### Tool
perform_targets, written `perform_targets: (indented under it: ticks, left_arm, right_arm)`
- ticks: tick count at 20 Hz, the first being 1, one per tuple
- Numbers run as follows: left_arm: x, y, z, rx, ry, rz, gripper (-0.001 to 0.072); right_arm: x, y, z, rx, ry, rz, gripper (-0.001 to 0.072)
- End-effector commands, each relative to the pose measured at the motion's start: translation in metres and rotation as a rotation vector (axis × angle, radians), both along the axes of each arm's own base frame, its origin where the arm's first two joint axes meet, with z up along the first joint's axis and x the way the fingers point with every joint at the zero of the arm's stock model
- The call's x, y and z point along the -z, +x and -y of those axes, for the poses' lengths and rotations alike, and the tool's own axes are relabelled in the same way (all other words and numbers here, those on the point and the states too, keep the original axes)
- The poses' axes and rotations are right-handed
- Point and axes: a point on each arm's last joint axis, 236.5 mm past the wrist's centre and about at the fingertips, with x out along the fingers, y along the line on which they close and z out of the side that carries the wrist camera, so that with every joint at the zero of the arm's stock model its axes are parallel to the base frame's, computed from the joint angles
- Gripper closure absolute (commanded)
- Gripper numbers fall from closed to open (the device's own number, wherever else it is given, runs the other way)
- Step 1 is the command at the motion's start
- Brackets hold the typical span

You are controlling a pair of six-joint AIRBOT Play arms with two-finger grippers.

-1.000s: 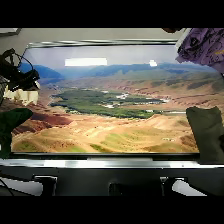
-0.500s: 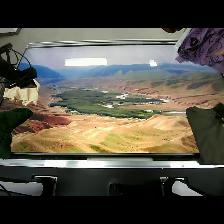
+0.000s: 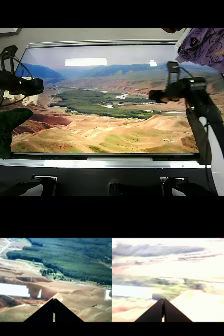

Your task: Fold the clothes and pants, and hang the long-sleeved shirts on hangers.

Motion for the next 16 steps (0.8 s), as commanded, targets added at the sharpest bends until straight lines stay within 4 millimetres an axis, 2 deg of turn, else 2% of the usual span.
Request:
perform_targets:
  ticks: [1,3,16]
  left_arm:
    - [-0.003,-0.012,0.004,0.011,0.003,0.052,0.069]
    - [0.001,-0.019,0.004,0.015,0.004,0.018,0.0689]
    - [0.002,-0.02,0.004,0.015,0.004,0.013,0.069]
  right_arm:
    - [-0.004,-0.017,-0.074,-0.165,0.019,0.025,0.068]
    - [-0.005,-0.02,-0.086,-0.192,0.021,0.033,0.068]
    - [-0.005,-0.02,-0.085,-0.194,0.013,0.035,0.068]
